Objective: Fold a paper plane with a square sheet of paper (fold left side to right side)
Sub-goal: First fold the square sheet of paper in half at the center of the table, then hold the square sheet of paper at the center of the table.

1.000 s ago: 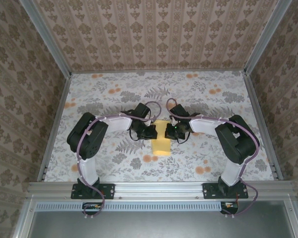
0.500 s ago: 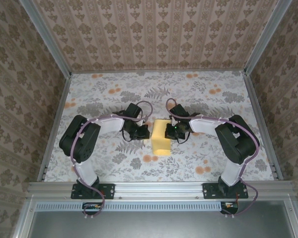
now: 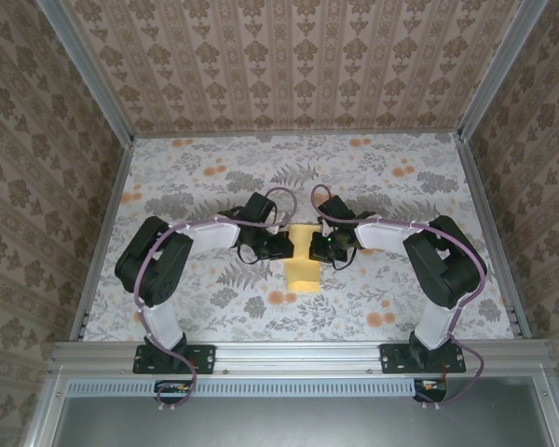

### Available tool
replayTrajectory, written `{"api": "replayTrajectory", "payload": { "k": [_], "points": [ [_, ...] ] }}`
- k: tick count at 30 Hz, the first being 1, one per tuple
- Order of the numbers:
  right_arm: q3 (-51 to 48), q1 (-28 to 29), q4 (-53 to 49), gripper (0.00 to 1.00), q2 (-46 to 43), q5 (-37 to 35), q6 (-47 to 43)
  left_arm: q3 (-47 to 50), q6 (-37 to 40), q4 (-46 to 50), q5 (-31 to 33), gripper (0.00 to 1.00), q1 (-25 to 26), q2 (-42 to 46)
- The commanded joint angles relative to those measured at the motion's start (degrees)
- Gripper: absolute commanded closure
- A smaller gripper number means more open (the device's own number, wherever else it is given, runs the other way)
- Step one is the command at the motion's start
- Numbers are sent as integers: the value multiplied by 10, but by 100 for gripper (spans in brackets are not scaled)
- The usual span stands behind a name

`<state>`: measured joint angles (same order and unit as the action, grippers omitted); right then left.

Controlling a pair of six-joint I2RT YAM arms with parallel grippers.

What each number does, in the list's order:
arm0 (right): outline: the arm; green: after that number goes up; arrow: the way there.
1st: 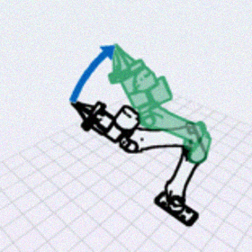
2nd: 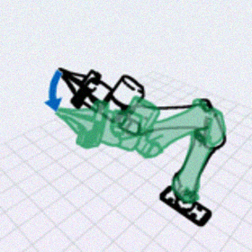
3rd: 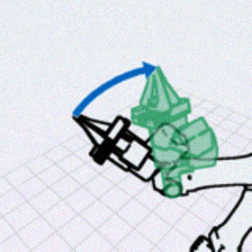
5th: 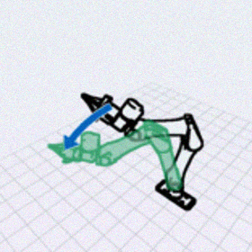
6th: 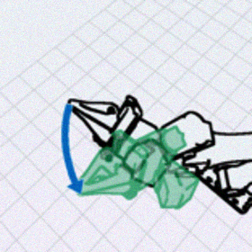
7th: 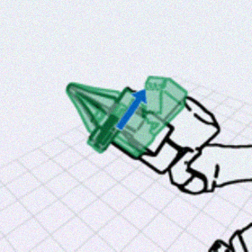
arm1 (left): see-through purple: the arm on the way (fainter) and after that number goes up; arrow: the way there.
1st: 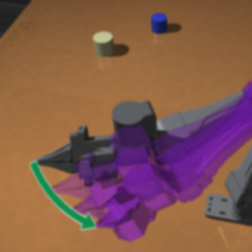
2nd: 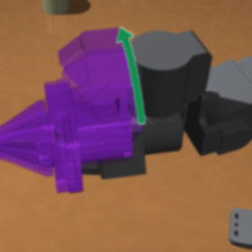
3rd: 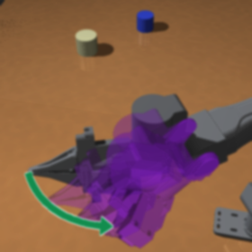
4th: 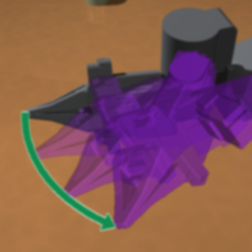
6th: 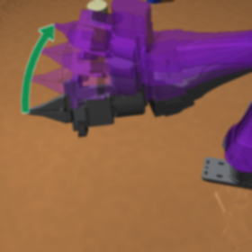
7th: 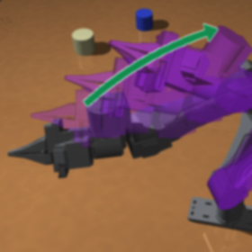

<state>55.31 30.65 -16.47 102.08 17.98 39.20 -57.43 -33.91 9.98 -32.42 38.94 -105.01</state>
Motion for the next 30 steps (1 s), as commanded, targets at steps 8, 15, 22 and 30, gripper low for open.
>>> {"api": "replayTrajectory", "payload": {
  "k": [8, 15, 22, 30],
  "points": [
    [-10, 5, -62, 99, 29, -34, -6, 2, -20, -19, -1, 90, 10, -28],
    [-11, 5, -48, 99, 23, -26, -9, 5, -12, 4, 12, 90, 12, -34],
    [-1, 0, -8, 99, -11, 7, -13, 7, -15, 14, 22, 90, 16, -40],
    [19, -2, 28, 99, -29, 21, -13, 2, -14, 22, 28, 90, 18, -43]
  ]
}}
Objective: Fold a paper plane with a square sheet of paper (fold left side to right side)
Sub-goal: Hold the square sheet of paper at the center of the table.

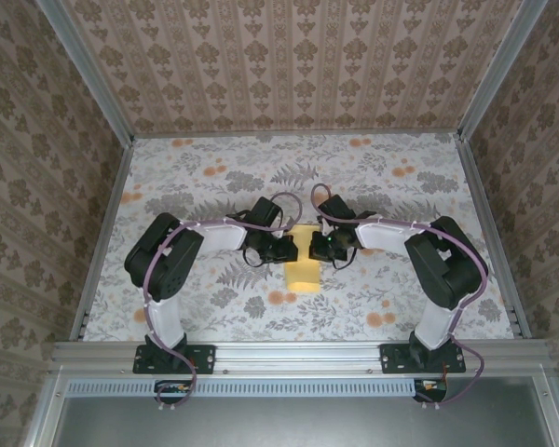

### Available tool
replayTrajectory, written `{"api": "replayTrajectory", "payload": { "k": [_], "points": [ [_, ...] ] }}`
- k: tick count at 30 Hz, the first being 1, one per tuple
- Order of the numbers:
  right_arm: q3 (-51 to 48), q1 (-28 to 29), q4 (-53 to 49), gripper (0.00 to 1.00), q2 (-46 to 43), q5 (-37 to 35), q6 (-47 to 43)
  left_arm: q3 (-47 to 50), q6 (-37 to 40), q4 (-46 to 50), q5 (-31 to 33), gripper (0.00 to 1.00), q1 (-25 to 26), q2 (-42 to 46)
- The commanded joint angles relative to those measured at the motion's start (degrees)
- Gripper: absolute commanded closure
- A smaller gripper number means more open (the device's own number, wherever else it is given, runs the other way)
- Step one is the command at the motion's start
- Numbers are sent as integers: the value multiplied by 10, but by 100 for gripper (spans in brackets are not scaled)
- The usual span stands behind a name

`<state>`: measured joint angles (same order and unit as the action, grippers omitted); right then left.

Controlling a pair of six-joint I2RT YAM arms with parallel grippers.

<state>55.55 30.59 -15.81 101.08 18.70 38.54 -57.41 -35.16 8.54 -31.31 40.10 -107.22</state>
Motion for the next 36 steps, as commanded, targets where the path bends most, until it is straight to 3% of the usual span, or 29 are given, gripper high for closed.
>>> {"api": "replayTrajectory", "payload": {
  "k": [1, 13, 36],
  "points": [
    [17, -2, 30, 99, -16, 17, -6, 2, -1, 37, 17, 90, 7, -21],
    [67, -5, 67, 99, 60, 30, -4, -2, 1, 40, 21, 90, 8, -22],
    [88, -22, -29, 99, 121, -20, -7, 31, -2, 43, 6, 90, 18, 16]
  ]
}}
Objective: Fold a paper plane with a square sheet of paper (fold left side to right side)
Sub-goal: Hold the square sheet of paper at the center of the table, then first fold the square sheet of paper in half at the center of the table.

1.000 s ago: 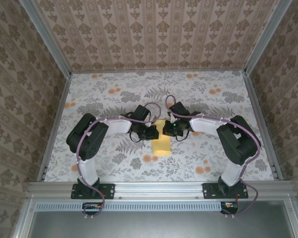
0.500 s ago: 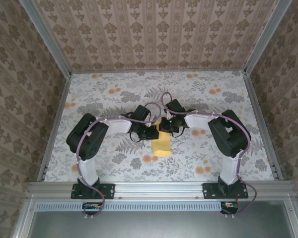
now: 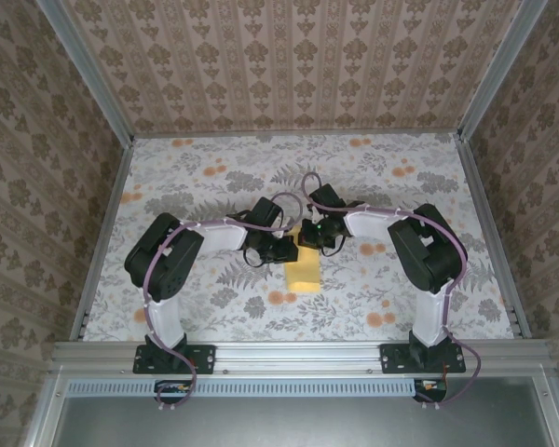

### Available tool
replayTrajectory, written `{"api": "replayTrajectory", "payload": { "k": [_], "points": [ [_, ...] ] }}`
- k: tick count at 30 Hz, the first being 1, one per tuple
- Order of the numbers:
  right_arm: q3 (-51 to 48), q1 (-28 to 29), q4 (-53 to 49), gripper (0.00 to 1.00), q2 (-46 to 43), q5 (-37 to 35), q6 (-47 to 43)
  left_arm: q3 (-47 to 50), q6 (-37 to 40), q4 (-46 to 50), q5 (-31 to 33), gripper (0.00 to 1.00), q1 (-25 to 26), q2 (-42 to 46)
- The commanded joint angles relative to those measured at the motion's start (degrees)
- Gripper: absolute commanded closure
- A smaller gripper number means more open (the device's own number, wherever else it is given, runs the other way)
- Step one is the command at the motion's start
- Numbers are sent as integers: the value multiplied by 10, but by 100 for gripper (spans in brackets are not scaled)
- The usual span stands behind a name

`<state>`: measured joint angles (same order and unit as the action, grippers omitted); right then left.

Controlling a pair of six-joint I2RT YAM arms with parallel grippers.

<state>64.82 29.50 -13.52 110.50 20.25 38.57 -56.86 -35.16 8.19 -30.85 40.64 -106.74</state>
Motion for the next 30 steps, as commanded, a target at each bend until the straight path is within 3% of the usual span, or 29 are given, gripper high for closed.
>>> {"api": "replayTrajectory", "payload": {
  "k": [1, 30],
  "points": [
    [-5, -13, -52, 99, 27, -35, -8, 31, -3, 44, 1, 90, 13, 14],
    [0, -19, -66, 99, 33, -40, -12, 151, -55, 34, 3, 90, 76, 107]
  ]
}}
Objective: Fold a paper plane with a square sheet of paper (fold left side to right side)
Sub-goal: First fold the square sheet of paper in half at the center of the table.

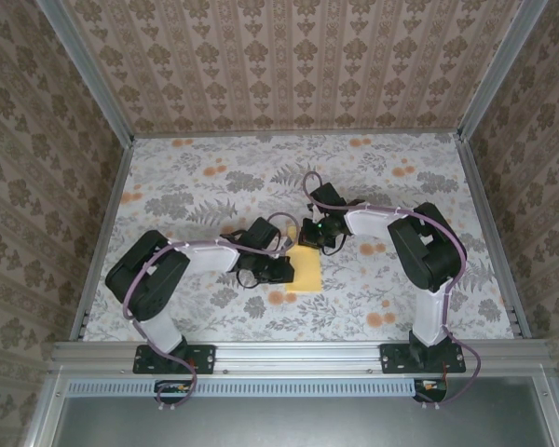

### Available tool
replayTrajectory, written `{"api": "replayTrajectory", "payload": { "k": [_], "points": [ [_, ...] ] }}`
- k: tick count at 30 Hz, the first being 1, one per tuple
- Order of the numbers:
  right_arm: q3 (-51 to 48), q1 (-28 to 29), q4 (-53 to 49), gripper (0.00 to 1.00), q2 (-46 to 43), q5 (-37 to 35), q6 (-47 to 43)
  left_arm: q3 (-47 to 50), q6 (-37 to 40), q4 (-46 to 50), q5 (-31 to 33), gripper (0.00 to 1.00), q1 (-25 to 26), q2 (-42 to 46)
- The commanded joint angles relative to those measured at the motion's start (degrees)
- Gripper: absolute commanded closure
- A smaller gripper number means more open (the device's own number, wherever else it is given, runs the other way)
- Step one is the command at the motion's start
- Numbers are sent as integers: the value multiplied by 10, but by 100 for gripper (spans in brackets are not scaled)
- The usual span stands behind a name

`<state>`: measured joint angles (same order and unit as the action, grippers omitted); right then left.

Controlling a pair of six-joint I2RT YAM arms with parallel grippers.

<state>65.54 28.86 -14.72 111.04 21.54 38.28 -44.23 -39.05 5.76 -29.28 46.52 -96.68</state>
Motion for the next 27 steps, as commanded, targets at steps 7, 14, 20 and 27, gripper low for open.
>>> {"api": "replayTrajectory", "payload": {
  "k": [7, 14, 20, 27],
  "points": [
    [-9, -13, -54, 99, 29, -53, -10, 41, -28, 62, -10, 90, 22, 27],
    [-9, -13, -55, 99, 30, -50, -11, 44, -31, 68, -5, 90, 23, 42],
    [-9, -13, -53, 99, 30, -48, -11, 15, -15, 85, -9, 89, 5, 79],
    [-6, -13, -57, 99, 29, -45, -15, -64, 30, 100, -21, 83, -42, 56]
  ]
}}
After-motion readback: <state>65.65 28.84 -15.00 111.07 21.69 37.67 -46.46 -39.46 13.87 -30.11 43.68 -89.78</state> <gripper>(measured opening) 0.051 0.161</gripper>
